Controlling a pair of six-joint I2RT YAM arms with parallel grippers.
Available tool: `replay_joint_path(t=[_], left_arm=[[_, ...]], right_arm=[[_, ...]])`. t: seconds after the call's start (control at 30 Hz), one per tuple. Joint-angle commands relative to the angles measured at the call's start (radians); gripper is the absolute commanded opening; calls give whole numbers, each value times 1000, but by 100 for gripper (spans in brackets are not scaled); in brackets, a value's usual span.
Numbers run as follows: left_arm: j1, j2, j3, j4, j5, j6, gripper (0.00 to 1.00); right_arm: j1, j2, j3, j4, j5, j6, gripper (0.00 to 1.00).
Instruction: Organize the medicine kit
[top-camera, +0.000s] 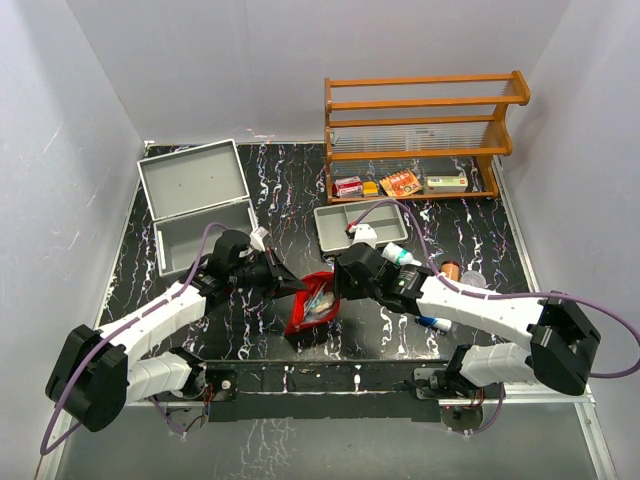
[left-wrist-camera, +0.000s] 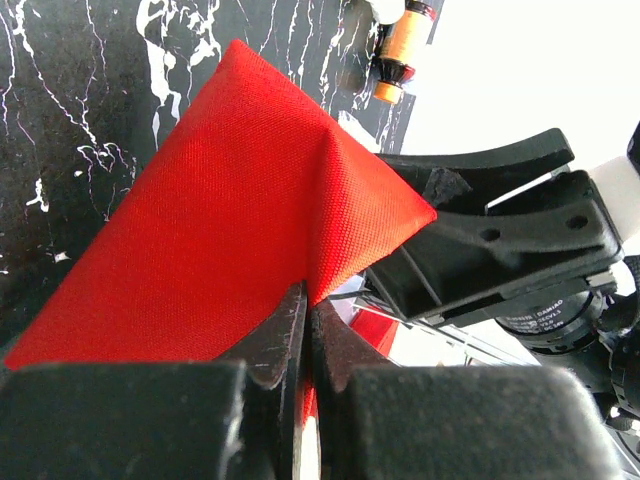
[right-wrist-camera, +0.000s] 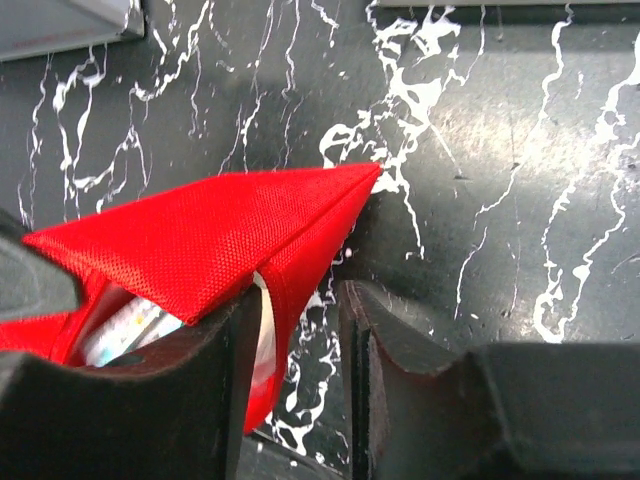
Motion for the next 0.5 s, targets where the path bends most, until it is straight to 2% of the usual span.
replay_joint_path(t=[0.0,0.17,0.3,0.37,0.47], left_arm=[[-12,-12,3,14,22,-1,0],[-23,-22,-13,9,10,-3,0],[-31,-38,-27,12,2,-6,0],[-33,-45,-35,17,2,0,6],[-39,-61,-48,20,1,27,22]], right_arm=[[3,28,64,87,114,28,32],[3,33,69,122,120,74,24],[3,40,47,162,120,135,7],[4,51,46,164,125,189,0],[5,76,63,127,156,249,0]])
